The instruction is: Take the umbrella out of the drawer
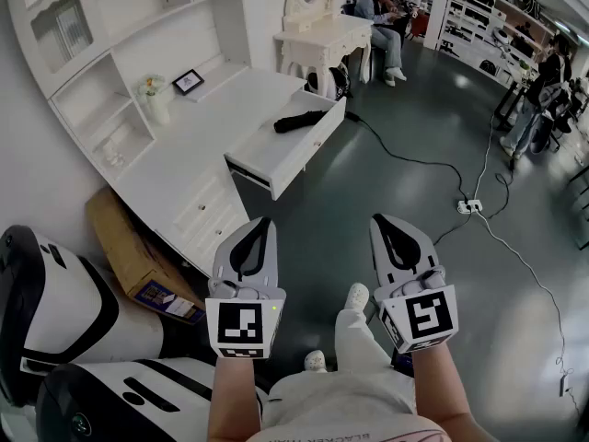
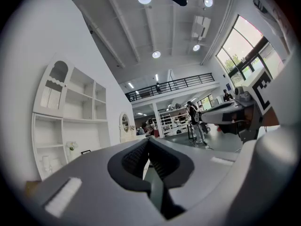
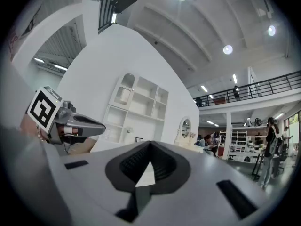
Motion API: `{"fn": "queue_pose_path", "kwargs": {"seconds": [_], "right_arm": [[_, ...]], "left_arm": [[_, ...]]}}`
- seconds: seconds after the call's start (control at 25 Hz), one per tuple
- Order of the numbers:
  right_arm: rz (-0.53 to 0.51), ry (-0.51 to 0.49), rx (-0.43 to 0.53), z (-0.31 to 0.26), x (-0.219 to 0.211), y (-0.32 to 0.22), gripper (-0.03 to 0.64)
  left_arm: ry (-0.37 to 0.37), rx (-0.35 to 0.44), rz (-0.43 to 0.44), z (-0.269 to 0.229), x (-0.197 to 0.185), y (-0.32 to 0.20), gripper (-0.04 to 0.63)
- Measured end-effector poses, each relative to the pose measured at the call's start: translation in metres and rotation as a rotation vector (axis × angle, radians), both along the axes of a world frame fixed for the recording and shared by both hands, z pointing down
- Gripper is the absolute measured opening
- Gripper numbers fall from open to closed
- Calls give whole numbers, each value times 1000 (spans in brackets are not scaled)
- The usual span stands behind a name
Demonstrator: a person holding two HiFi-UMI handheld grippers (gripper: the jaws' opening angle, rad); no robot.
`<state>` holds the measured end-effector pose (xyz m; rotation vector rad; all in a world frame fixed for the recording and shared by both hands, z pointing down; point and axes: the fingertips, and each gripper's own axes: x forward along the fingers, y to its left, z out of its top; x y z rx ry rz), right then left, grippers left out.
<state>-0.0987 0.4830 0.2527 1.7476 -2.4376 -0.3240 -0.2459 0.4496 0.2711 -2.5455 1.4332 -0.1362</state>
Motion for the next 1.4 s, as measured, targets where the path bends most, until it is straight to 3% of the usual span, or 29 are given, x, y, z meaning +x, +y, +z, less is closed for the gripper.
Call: {"fn": "queue_pose_path", "kwargs": {"seconds": [0.2,0.32,0.6,0.8,0.96,1.12,1.4], "right_arm": [[-17,-7,7,0,4,-22,5],[-41,-20,21,-1,7,-44,5],[-77,-47,3,8,37,-122,5],[-109,-70,-7,7,66,-194,5],[-137,-78,-6,5,91,-247,5],[-164,-91,-11,7,114,-286,5],[-181,-92,-15,10,134,-327,5]], "left_arm": [[74,-33,49,-5,9,-16,8],[105,-1,23,-9,10,-38,8],[259,-17,-28,-11,21,-115,8],[234,-48,-54,-8,51,-185,8],[281,-81,-65,-6,76,-232,8],[300,-78,-80,-3,100,-263,8],[264,-62,-92,-3,128,-304,8]]}}
